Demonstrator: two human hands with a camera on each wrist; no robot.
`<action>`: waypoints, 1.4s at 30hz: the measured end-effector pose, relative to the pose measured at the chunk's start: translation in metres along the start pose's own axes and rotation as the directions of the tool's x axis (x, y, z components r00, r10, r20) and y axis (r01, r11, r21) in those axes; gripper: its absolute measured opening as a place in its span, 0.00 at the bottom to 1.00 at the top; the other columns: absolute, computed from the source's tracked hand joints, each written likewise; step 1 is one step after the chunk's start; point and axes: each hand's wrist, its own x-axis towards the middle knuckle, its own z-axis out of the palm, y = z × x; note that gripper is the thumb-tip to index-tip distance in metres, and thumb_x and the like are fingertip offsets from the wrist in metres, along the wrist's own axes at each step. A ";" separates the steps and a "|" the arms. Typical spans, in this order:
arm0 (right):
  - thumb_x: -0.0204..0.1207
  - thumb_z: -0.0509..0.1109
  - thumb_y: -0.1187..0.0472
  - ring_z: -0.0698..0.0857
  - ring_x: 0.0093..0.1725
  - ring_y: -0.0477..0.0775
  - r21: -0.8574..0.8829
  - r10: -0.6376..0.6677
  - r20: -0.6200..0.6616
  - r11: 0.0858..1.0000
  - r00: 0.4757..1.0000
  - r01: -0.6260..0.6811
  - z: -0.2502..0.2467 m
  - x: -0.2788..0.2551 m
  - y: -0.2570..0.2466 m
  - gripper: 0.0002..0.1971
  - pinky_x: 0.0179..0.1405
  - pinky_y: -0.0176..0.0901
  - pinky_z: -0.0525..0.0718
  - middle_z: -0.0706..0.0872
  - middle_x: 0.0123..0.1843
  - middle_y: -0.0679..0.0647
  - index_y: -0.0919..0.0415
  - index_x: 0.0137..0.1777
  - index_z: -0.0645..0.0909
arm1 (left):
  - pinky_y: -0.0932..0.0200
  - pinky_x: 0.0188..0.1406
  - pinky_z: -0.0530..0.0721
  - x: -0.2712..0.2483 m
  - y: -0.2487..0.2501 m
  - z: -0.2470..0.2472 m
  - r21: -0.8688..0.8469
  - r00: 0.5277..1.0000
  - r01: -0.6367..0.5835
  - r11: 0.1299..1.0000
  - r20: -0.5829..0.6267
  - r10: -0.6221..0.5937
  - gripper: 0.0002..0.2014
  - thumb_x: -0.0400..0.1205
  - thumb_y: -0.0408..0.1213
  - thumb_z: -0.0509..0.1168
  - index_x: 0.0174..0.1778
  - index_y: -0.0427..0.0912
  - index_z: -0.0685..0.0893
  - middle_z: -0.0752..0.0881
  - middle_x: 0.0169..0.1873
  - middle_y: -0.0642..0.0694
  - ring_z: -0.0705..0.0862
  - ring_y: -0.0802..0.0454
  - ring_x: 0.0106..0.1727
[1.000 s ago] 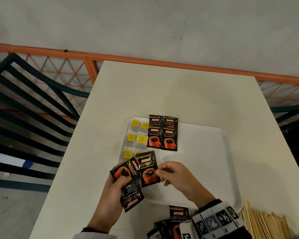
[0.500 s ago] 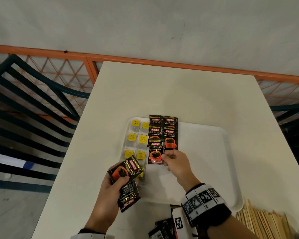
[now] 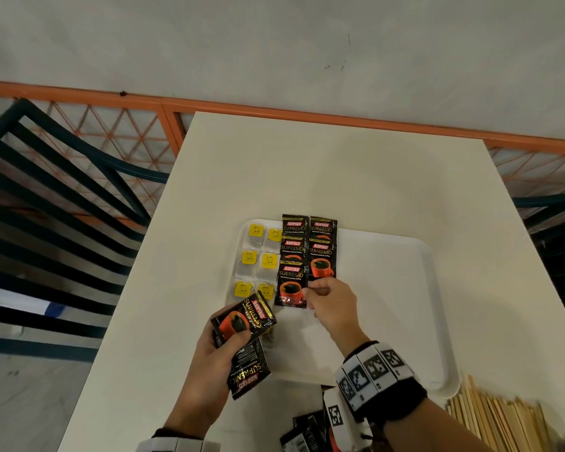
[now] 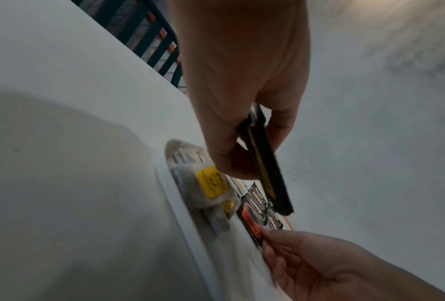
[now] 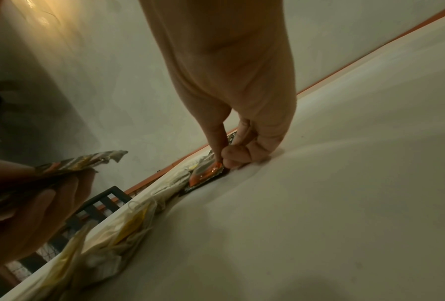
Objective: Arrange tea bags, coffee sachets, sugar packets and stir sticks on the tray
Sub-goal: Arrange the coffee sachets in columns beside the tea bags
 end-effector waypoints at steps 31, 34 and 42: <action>0.75 0.70 0.55 0.84 0.50 0.45 0.055 -0.081 0.452 0.996 0.888 0.063 -0.031 -0.063 -0.012 0.18 0.45 0.33 0.80 0.84 0.52 0.51 0.47 0.63 0.71 | 0.51 0.34 0.88 -0.007 -0.007 0.023 0.057 0.997 -0.030 0.998 0.079 0.025 0.14 0.76 0.28 0.67 0.56 0.45 0.82 0.90 0.47 0.40 0.90 0.43 0.45; 0.76 0.69 0.60 0.83 0.41 0.46 0.022 -0.088 0.502 0.996 0.860 0.089 -0.033 -0.063 -0.004 0.09 0.36 0.31 0.82 0.85 0.47 0.55 0.58 0.55 0.80 | 0.51 0.34 0.87 -0.005 -0.006 0.022 0.041 0.998 -0.027 0.999 0.053 0.025 0.13 0.78 0.28 0.65 0.56 0.46 0.81 0.89 0.47 0.41 0.90 0.44 0.44; 0.78 0.65 0.71 0.85 0.41 0.49 0.262 0.069 0.129 0.960 0.989 -0.101 -0.038 -0.019 0.008 0.10 0.37 0.33 0.86 0.87 0.46 0.55 0.66 0.57 0.83 | 0.50 0.25 0.86 -0.007 -0.004 0.017 0.035 0.998 0.064 0.997 0.021 -0.064 0.14 0.81 0.28 0.61 0.54 0.53 0.82 0.87 0.45 0.38 0.89 0.40 0.37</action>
